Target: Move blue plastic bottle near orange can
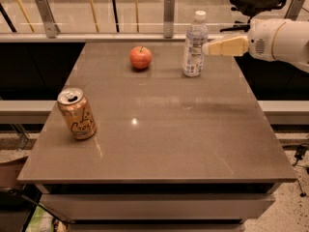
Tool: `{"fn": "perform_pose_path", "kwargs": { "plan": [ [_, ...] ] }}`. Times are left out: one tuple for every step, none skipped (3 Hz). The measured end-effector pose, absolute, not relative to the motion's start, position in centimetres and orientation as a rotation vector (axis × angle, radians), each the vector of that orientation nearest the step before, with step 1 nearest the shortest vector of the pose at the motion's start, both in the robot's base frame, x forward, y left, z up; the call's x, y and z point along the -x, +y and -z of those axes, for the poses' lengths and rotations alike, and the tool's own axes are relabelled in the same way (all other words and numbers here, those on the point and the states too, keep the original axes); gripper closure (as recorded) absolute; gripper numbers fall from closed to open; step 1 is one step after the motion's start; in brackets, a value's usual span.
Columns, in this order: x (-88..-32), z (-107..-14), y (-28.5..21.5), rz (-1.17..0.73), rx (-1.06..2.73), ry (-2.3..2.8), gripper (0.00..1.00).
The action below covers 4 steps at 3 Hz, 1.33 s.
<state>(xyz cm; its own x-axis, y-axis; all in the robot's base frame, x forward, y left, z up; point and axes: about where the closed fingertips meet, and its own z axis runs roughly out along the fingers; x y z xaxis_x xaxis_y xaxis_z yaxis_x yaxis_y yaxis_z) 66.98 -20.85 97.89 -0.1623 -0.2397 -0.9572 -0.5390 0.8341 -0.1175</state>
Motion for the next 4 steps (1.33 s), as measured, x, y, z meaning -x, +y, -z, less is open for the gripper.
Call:
{"fn": "perform_pose_path", "kwargs": {
  "plan": [
    [-68.5,-97.1,-20.2,-0.323,0.605,1.736,0.0],
    [-70.0,-96.3,-19.3,-0.36,0.618,1.716,0.0],
    [-71.4,-95.9,-18.2,-0.402,0.637,1.681,0.0],
    [-72.7,-95.3,-17.1,-0.453,0.66,1.649,0.0]
  ]
}}
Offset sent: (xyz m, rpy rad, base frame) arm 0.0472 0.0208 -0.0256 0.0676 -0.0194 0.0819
